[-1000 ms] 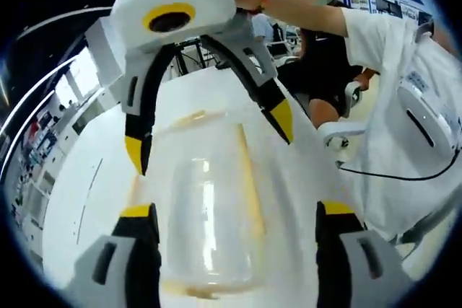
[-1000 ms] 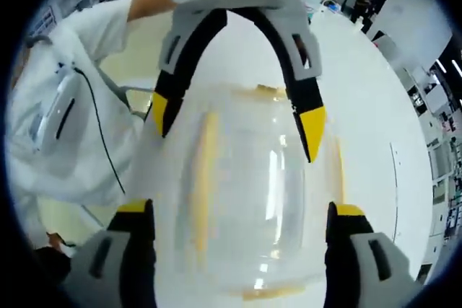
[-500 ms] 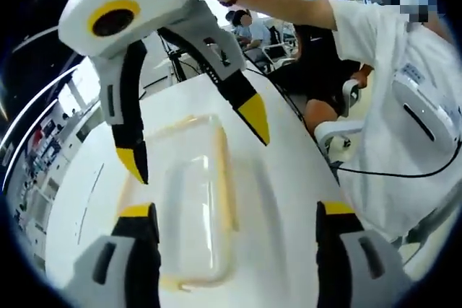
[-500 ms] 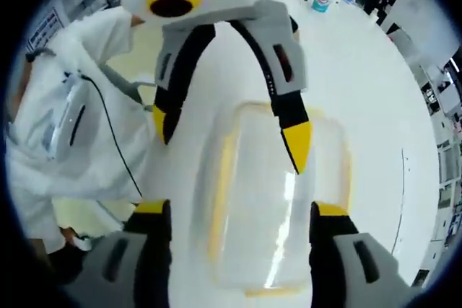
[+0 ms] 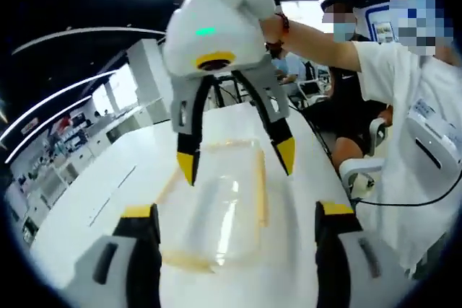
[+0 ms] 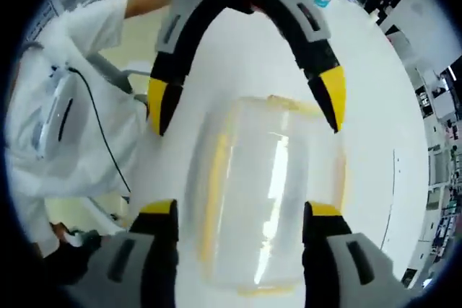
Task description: Snap each plastic latch of the storage box into its locked position after aligning the lid with the box until every specified latch is closed and the lid sits flush.
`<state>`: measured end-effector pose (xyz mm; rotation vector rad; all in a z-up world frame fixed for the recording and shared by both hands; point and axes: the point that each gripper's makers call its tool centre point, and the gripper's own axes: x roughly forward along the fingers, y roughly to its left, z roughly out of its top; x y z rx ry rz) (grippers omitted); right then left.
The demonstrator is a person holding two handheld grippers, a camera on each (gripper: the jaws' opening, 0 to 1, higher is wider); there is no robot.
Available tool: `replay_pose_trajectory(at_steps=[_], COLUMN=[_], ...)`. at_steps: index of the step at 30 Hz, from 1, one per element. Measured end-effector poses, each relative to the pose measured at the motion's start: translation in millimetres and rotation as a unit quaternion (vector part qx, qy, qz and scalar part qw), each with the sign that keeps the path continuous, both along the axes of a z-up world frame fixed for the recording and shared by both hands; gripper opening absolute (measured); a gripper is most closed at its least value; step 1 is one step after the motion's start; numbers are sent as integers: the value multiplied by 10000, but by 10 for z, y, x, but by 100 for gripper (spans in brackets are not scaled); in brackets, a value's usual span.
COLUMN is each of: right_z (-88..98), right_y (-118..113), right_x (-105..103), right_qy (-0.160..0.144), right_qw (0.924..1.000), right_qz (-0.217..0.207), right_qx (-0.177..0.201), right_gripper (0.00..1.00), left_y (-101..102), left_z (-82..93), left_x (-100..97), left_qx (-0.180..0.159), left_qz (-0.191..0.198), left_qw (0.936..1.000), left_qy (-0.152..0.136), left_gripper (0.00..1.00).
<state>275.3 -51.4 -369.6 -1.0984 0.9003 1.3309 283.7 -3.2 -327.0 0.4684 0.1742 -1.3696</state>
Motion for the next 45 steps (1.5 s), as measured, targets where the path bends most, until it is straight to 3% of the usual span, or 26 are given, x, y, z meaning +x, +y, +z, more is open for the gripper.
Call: replay_pose_trajectory(at_steps=[1, 3, 4, 6, 8, 10, 14, 16, 17, 19, 21, 24, 26, 32, 35, 38, 45], right_z=[5, 3, -4, -7, -25, -38, -39, -37, -37, -38, -35, -31, -24, -21, -18, -8, 18], right_y=[5, 14, 21, 21, 22, 20, 14, 13, 12, 15, 15, 17, 17, 13, 17, 20, 3], right_x=[6, -14, -24, -25, -28, -39, -39, -35, -34, -35, -32, -10, 10, 11, 28, 71, 87], right_qy=[26, 75, 69, 62, -29, -99, -139, -151, -155, -166, -177, -237, -250, -228, -244, -318, -161], right_qw=[10000, 9999, 9999, 9999, 10000, 9999, 9997, 9997, 9997, 9997, 9997, 9996, 9997, 9997, 9996, 9994, 9993], right_qz=[-27, -25, -9, -2, 39, 63, 66, 72, 77, 79, 74, 82, 50, 91, 102, 107, 327], right_qx=[54, 102, 99, 96, 3, -100, -164, -165, -161, -156, -131, -101, -39, 78, 113, 117, -20], right_gripper=[64, 65, 66, 65, 67, 69, 69, 69, 69, 68, 68, 65, 63, 63, 60, 54, 54], left_y=[80, 174, 241, 255, 265, 263, 196, 159, 149, 119, 40, -18, -90, -55, -36, -18, -21], left_z=[-11, -57, -78, -77, -51, -98, -223, -207, -155, -111, -129, -168, -194, -214, -279, -297, -323], left_x=[98, 132, 200, 212, 210, 212, 190, 189, 209, 194, 134, 156, 136, 234, 266, 278, 266], left_qx=[-25, -162, -269, -313, -931, -1002, -971, -1176, -1400, -1615, -1608, -1492, -1591, -1705, -1856, -1921, -1800], left_qz=[350, 554, 894, 958, 1229, 1436, 1662, 1806, 1982, 2069, 2032, 2183, 2133, 2362, 2461, 2458, 2440], left_qw=[9994, 9983, 9955, 9948, 9871, 9832, 9807, 9761, 9698, 9645, 9653, 9643, 9637, 9566, 9505, 9497, 9529], left_qy=[-2, 55, 136, 147, 436, 522, 347, 296, 248, 287, 335, 108, 201, 4, 392, 278, 57], left_gripper=[88, 93, 94, 89, 90, 90, 89, 90, 89, 89, 90, 87, 85, 82, 86, 86, 84])
